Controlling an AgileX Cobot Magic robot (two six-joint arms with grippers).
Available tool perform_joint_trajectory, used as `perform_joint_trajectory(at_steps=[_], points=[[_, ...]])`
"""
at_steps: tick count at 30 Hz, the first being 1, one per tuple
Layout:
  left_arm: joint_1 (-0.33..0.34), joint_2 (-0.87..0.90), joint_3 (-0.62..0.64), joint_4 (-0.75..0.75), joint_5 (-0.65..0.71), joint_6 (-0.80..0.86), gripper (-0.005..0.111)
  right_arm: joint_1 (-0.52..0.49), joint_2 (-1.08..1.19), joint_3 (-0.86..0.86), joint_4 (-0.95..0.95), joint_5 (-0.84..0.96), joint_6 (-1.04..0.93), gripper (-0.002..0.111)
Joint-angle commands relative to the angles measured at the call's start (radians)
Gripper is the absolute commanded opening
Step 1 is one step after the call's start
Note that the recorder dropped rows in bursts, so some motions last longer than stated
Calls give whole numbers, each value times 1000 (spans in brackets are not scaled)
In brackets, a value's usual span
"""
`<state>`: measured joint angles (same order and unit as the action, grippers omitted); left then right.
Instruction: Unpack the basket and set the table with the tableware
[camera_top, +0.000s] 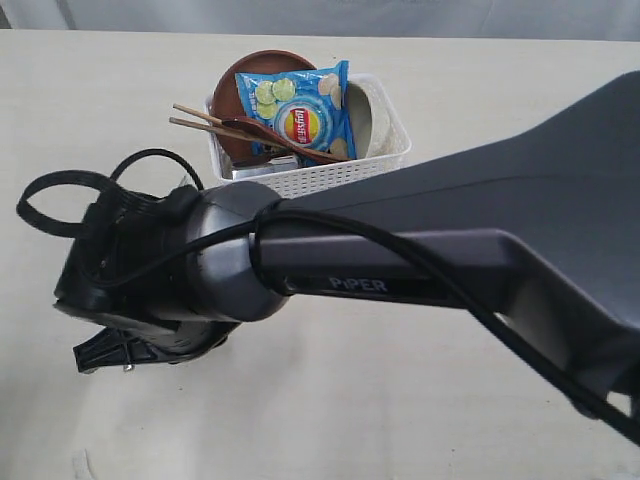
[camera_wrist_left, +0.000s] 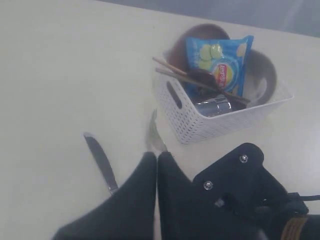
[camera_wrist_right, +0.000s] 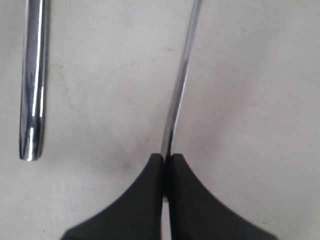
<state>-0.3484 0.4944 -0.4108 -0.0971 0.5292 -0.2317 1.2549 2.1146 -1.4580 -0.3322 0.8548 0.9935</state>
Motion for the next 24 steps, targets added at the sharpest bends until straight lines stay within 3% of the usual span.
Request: perform_joint_trajectory(at_steps=[1, 7, 20, 24], points=[[-7, -6, -7, -10, 0, -10, 0, 24, 4, -103, -68, 143, 14, -1], [-7, -6, -7, -10, 0, -12, 0, 74, 99, -269, -112, 366, -49, -1], [-7, -11, -10, -10, 6, -12, 0, 99, 254, -411, -128, 366, -70, -1], [-7, -36, -26, 121, 6, -106, 0, 99, 251, -411, -143, 366, -74, -1]])
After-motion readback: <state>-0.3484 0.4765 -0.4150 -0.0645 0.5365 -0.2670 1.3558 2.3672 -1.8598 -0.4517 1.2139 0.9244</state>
